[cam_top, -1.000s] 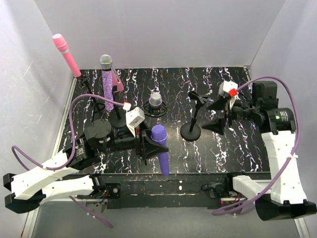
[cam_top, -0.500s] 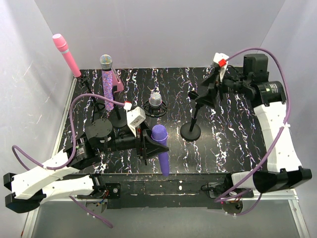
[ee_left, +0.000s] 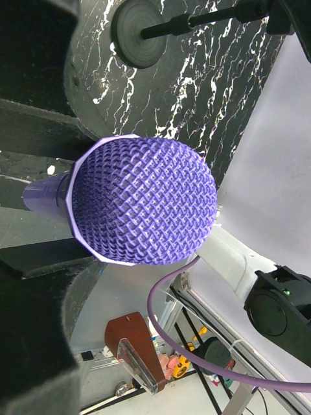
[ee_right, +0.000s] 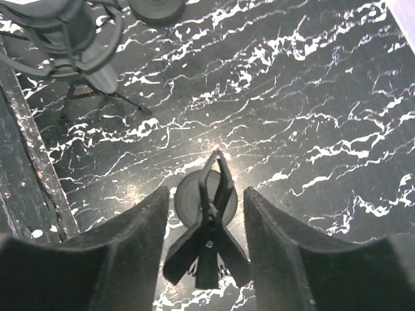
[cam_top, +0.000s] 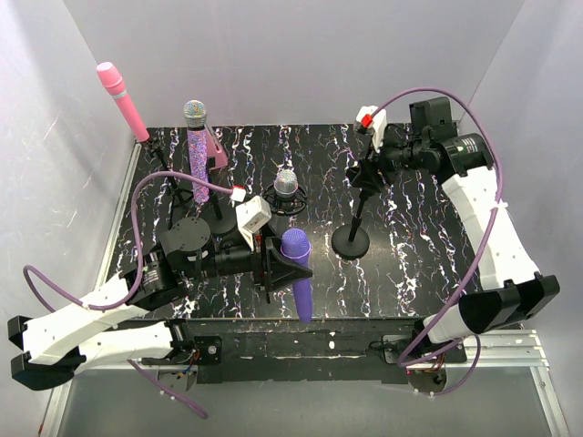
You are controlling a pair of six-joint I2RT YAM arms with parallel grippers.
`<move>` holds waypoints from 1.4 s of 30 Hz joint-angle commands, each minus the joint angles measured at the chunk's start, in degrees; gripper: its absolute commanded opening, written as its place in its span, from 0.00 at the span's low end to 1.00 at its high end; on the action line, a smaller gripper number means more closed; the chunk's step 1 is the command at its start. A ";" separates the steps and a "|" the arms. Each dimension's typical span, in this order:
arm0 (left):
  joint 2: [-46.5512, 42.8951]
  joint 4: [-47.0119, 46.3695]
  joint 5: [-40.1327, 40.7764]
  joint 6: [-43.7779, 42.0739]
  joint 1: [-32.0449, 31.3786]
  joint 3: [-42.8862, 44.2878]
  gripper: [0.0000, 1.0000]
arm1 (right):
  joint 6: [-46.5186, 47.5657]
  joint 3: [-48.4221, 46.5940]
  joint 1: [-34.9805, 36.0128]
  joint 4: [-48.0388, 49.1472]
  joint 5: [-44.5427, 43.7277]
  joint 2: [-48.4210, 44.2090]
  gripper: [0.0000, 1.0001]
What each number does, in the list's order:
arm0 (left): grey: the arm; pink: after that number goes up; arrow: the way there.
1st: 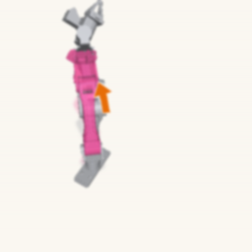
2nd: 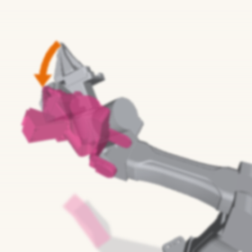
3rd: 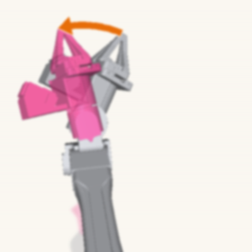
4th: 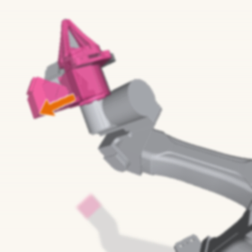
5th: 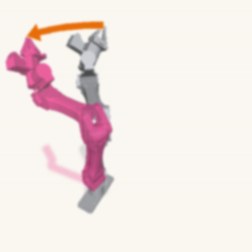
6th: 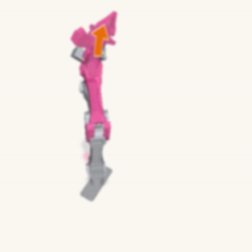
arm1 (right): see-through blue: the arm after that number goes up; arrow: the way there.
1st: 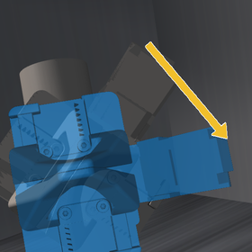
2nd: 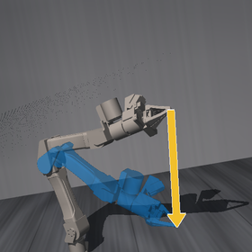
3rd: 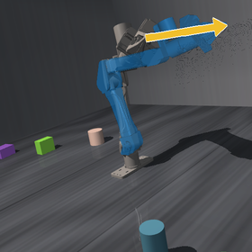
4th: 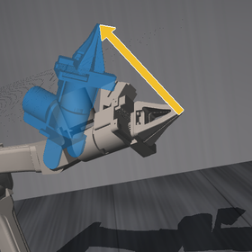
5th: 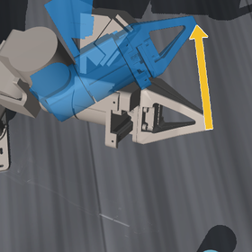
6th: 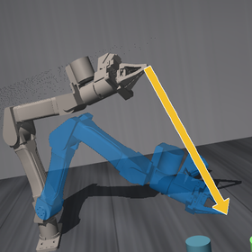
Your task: Attach the microphones to the stand
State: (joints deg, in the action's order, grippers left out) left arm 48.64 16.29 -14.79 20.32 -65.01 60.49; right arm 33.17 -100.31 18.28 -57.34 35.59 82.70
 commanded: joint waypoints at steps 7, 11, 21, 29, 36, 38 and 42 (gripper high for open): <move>-1.53 -1.18 0.64 -0.63 -0.20 1.12 0.00 | 5.23 -3.22 1.49 -6.37 -0.53 3.35 0.21; -2.41 -1.00 0.90 -0.19 -0.20 0.60 0.00 | 10.49 -6.20 1.67 -12.60 1.49 4.14 0.01; -3.82 -0.39 1.25 -0.28 -0.20 0.24 0.00 | 28.52 -12.54 1.58 -32.30 9.05 1.07 0.01; -2.50 -0.30 0.64 -0.72 -0.20 0.95 0.00 | 29.15 -7.62 2.89 -34.15 10.46 -2.45 0.01; -1.71 -0.39 0.46 -0.80 -0.20 1.30 0.00 | 27.48 -7.62 5.09 -34.24 10.99 -2.54 0.01; -1.71 -0.39 0.46 -0.89 -0.20 1.21 0.00 | 27.04 -7.36 5.62 -34.15 10.99 -2.10 0.01; -1.80 -0.30 0.55 -0.81 -0.20 1.30 0.00 | 25.81 -5.25 6.67 -34.24 9.67 -1.40 0.01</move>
State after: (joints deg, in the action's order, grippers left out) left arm 47.31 16.51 -14.20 20.25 -65.01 60.47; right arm 59.75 -106.69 23.90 -79.42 43.90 81.08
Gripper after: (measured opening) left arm 0.428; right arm 0.222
